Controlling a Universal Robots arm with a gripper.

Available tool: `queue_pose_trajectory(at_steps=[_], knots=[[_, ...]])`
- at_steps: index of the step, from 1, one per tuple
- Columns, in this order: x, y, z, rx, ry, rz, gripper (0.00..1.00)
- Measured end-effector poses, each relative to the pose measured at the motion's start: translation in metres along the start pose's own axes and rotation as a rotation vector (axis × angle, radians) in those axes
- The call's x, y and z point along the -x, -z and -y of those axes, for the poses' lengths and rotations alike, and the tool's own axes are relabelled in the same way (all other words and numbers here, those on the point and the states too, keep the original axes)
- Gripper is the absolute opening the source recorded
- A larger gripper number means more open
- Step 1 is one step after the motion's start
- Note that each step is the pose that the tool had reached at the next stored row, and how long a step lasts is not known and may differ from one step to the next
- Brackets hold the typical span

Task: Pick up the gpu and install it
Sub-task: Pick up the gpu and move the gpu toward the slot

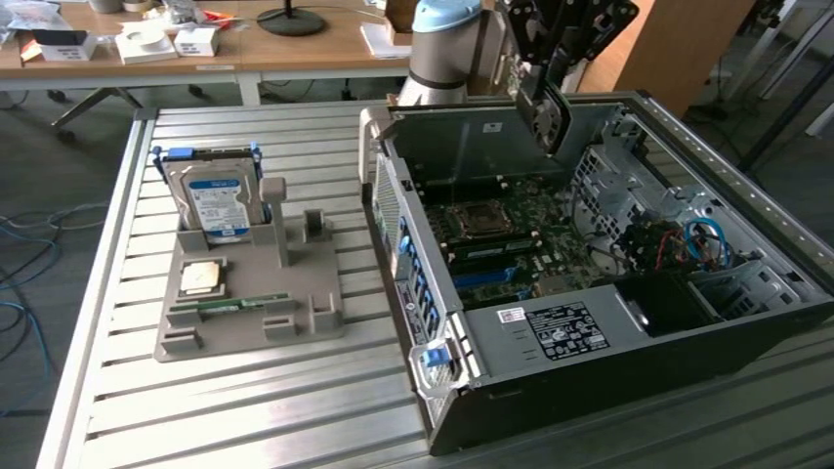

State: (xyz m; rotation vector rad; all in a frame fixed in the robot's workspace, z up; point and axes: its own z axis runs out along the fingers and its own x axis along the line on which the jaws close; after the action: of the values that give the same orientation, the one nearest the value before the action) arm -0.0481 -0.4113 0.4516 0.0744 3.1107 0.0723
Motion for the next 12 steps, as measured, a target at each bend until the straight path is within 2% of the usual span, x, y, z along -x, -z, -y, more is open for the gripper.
queue_pose_trajectory(at_steps=[12], knots=[[0.011, -0.0004, -0.0005, 0.0002, 0.001, 0.0, 0.26]])
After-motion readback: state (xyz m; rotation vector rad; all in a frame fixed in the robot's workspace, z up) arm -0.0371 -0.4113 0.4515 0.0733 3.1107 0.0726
